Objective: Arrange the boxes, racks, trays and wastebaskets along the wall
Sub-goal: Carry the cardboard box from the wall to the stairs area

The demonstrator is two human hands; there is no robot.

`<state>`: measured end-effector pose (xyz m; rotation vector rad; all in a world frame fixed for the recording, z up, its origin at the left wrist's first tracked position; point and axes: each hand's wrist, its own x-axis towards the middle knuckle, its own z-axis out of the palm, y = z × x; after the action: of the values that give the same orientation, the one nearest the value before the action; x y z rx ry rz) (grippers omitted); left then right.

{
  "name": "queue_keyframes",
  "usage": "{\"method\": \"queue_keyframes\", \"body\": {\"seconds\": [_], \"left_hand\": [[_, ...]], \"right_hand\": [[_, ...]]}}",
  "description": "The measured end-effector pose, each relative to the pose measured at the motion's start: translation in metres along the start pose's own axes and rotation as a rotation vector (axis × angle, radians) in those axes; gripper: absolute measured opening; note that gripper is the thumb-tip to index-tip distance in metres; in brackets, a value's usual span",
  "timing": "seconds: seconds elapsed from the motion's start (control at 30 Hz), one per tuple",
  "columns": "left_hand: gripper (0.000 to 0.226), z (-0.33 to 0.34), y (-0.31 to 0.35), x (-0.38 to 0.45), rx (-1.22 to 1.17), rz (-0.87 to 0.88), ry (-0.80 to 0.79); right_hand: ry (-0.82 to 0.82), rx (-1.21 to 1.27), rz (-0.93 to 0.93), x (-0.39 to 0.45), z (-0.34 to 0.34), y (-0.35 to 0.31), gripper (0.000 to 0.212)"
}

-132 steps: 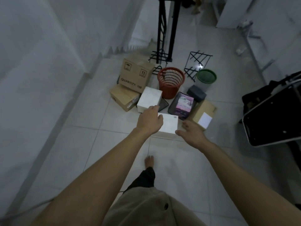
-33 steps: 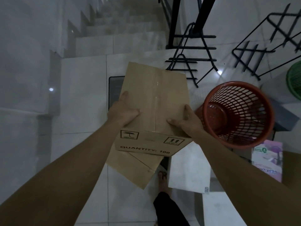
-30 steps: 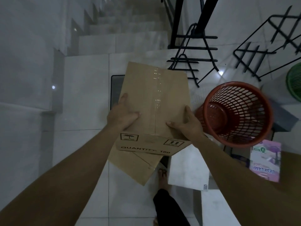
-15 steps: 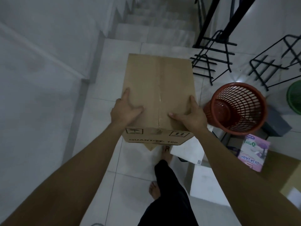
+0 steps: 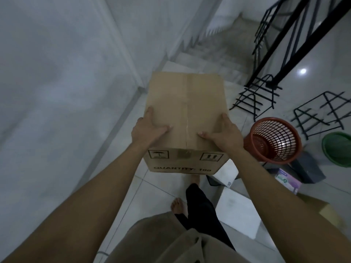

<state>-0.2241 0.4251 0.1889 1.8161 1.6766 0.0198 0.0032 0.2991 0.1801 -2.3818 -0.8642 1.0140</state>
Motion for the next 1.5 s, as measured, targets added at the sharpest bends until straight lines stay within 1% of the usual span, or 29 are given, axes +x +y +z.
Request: {"method": "queue_keyframes", "body": {"seconds": [0.17, 0.37, 0.47, 0.6, 0.73, 0.83, 1.1, 1.37, 1.5], "left_hand": [[0.106, -0.031, -0.025, -0.067, -0.032, 0.001, 0.091], [0.11, -0.05, -0.062, -0.131, -0.092, -0.122, 0.149], [0.108, -0.052, -0.08, -0.171, -0.111, -0.139, 0.215], [0.105, -0.047, -0.1, -0.234, -0.149, -0.191, 0.315], [0.104, -0.039, -0.117, -0.302, -0.208, -0.255, 0.387], [0.106, -0.037, -0.137, -0.35, -0.244, -0.316, 0.431], [0.107, -0.04, -0.201, -0.464, -0.336, -0.499, 0.568], [0.11, -0.04, -0.27, -0.569, -0.412, -0.672, 0.671], [0.104, -0.036, -0.308, -0.62, -0.422, -0.754, 0.716]], "right_hand": [[0.0, -0.045, -0.079, -0.062, -0.002, -0.019, 0.12], [-0.052, -0.136, -0.18, -0.113, 0.005, -0.034, 0.129], [-0.086, -0.166, -0.232, -0.138, 0.013, -0.034, 0.129], [-0.121, -0.21, -0.339, -0.178, 0.02, -0.026, 0.123], [-0.178, -0.18, -0.442, -0.223, 0.023, -0.015, 0.128], [-0.245, -0.191, -0.514, -0.259, 0.031, -0.016, 0.127], [-0.37, -0.313, -0.684, -0.345, 0.08, -0.031, 0.126], [-0.487, -0.397, -0.834, -0.434, 0.149, -0.039, 0.125], [-0.542, -0.423, -0.892, -0.484, 0.184, -0.035, 0.125]]}}
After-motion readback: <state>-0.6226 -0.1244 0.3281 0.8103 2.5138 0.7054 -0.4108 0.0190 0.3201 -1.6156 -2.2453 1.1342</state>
